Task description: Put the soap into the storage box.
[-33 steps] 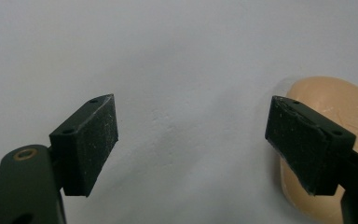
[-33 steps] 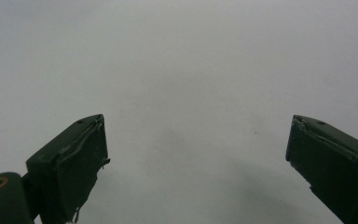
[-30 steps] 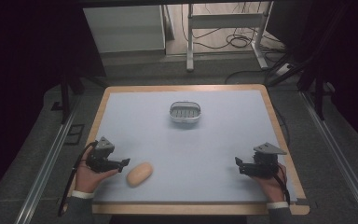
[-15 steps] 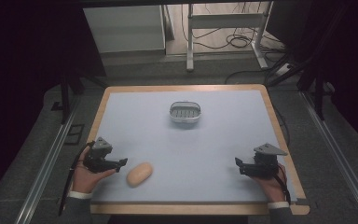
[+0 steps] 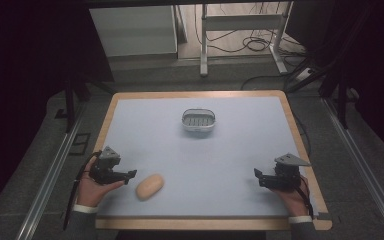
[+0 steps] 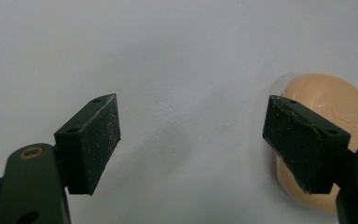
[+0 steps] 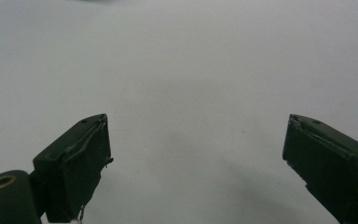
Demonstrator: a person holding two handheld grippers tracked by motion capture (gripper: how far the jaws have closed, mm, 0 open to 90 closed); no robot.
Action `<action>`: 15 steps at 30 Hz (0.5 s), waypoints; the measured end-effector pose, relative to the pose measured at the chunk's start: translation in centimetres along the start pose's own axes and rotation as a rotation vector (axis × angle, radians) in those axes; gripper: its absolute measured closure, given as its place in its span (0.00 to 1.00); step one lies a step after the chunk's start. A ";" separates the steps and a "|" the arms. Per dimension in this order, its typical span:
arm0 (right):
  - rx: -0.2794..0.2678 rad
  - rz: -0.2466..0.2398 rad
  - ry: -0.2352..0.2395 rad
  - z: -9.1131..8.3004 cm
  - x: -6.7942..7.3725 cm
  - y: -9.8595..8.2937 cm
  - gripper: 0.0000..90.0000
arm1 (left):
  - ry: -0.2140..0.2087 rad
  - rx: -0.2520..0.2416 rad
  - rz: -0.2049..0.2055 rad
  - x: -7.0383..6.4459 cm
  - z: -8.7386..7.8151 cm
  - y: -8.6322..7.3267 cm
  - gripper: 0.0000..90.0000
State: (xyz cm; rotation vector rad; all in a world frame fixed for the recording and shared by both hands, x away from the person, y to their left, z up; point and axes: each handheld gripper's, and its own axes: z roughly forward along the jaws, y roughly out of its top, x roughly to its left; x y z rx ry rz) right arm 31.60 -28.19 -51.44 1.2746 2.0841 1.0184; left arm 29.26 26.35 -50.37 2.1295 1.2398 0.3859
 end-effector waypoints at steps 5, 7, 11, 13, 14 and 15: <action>-0.005 0.023 -0.002 -0.2 -0.3 -0.1 0.08 | -0.011 0.001 -0.008 -0.1 -1.1 0.3 0.21; -0.004 0.024 -0.002 -0.3 -0.3 -0.1 0.08 | -0.015 0.002 -0.008 -0.1 -1.5 0.5 0.21; -0.011 0.014 -0.007 -0.5 -0.2 0.0 0.08 | -0.009 0.022 -0.008 -0.3 -1.8 0.9 0.21; -0.014 0.011 -0.004 -0.5 -0.2 0.0 0.08 | -0.008 0.025 -0.001 -0.5 -1.9 1.1 0.21; -0.013 0.006 -0.005 -0.5 -0.2 0.0 0.08 | -0.012 0.030 0.008 -0.5 -2.0 1.2 0.21; -0.008 0.001 -0.012 -0.5 -0.1 0.0 0.08 | -0.020 0.033 0.014 -0.7 -2.1 1.3 0.21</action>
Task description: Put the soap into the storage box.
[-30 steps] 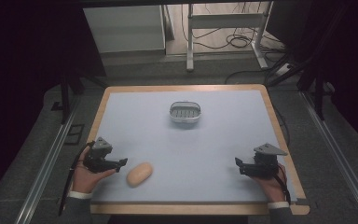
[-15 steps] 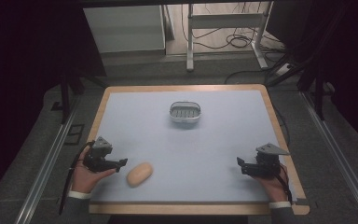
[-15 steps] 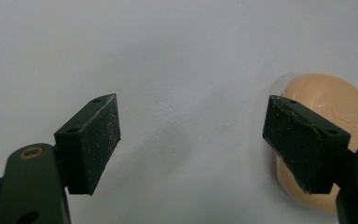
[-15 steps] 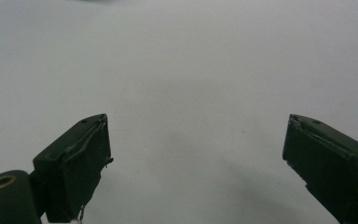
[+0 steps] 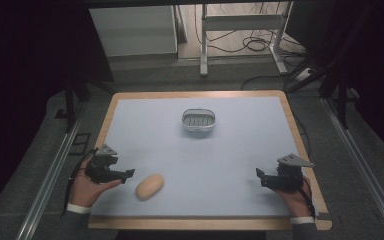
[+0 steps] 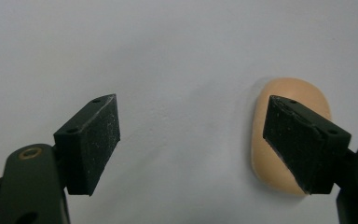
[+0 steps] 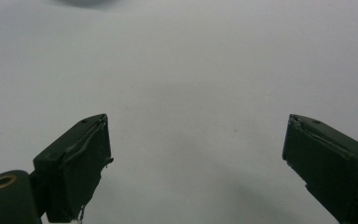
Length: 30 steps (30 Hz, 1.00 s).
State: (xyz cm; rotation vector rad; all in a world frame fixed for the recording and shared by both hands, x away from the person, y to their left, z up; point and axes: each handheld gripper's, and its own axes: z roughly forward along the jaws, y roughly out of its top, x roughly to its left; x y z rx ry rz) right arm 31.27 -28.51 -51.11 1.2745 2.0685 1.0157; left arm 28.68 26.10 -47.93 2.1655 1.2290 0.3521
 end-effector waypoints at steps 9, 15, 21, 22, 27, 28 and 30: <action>0.001 -0.002 -0.011 -0.1 -0.1 -0.1 0.08 | -0.027 0.038 0.058 -1.3 -0.6 1.1 0.21; 0.002 -0.005 -0.014 -0.2 -0.1 0.0 0.08 | -0.039 0.057 0.082 -2.0 -0.4 1.3 0.20; 0.004 -0.008 -0.017 -0.2 -0.1 -0.1 0.08 | -0.049 0.064 0.097 -2.4 -0.3 1.4 0.20; 0.004 -0.007 -0.017 -0.2 -0.1 -0.1 0.08 | -0.051 0.064 0.099 -2.5 -0.3 1.4 0.20; 0.008 -0.010 -0.020 -0.2 -0.2 -0.1 0.08 | -0.061 0.081 0.121 -3.2 -0.1 1.6 0.20; 0.009 -0.010 -0.020 -0.2 -0.2 -0.2 0.08 | -0.062 0.083 0.124 -3.4 -0.1 1.6 0.20; 0.010 -0.010 -0.020 -0.2 -0.2 -0.2 0.08 | -0.065 0.091 0.129 -3.7 0.1 1.6 0.20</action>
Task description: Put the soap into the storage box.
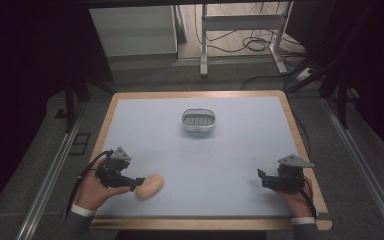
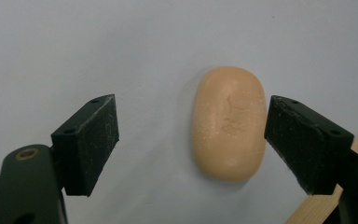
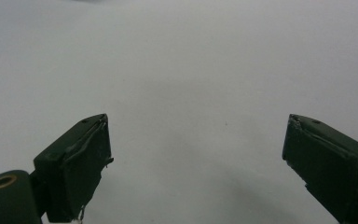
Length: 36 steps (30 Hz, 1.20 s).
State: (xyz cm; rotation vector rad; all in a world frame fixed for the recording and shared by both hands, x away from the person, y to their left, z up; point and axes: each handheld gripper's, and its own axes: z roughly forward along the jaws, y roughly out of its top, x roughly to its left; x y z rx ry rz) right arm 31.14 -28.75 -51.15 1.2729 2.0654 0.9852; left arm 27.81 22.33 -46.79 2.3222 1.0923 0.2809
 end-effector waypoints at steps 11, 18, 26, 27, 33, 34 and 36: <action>0.006 -0.006 -0.008 0.1 0.0 -0.1 0.08 | -0.026 0.053 0.022 -1.2 1.6 0.1 0.20; 0.011 -0.008 -0.011 0.2 0.0 -0.1 0.08 | -0.034 0.084 0.032 -1.7 2.5 0.2 0.20; 0.014 -0.009 -0.013 0.2 0.0 -0.2 0.08 | -0.034 0.109 0.032 -1.9 3.4 0.2 0.20; 0.014 -0.010 -0.014 0.3 0.0 -0.2 0.08 | -0.033 0.114 0.034 -2.0 3.5 0.2 0.20; 0.016 -0.013 -0.016 0.3 0.0 -0.2 0.08 | -0.036 0.138 0.043 -2.2 4.2 0.2 0.20; 0.016 -0.013 -0.016 0.3 0.0 -0.2 0.08 | -0.036 0.146 0.044 -2.3 4.4 0.2 0.20; 0.016 -0.014 -0.017 0.3 0.0 -0.2 0.08 | -0.034 0.154 0.048 -2.4 4.6 0.2 0.20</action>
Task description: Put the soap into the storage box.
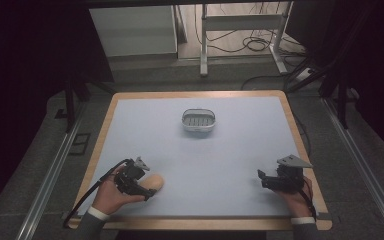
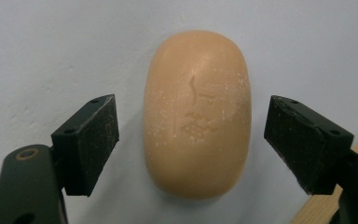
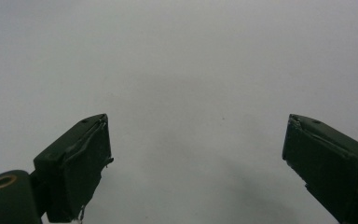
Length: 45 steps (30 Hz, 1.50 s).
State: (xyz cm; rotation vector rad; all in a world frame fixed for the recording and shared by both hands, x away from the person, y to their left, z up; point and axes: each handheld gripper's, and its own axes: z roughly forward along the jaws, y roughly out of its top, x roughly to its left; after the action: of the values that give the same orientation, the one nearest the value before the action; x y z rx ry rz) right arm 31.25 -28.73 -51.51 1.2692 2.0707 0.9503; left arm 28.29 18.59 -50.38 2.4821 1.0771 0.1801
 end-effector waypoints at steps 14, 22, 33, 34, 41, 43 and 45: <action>0.005 -0.001 -0.003 0.1 0.0 -0.1 0.08 | 0.011 0.048 0.003 -0.2 1.2 0.2 0.26; 0.008 0.001 -0.003 0.1 -0.1 -0.1 0.08 | 0.006 0.053 0.009 -0.3 1.4 0.2 0.34; 0.008 0.003 -0.004 0.1 -0.1 -0.1 0.08 | 0.008 0.045 0.028 -0.3 1.3 0.2 0.36; 0.006 0.003 -0.005 0.1 -0.1 -0.1 0.08 | 0.007 0.042 0.028 -0.3 1.2 0.3 0.36; 0.005 0.003 -0.007 0.1 -0.2 -0.1 0.08 | -0.007 0.025 0.026 0.2 0.5 0.6 0.36; 0.006 0.003 -0.007 0.1 -0.2 -0.2 0.08 | -0.008 0.021 0.024 0.3 0.4 0.7 0.36; 0.007 0.002 -0.007 0.1 -0.2 -0.2 0.08 | -0.011 0.019 0.024 0.4 0.4 0.7 0.36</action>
State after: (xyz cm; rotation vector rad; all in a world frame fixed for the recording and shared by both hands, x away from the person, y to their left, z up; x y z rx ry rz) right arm 31.35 -28.92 -51.71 1.2768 2.0690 0.9392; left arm 29.16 18.32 -50.47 2.5111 1.0493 0.1643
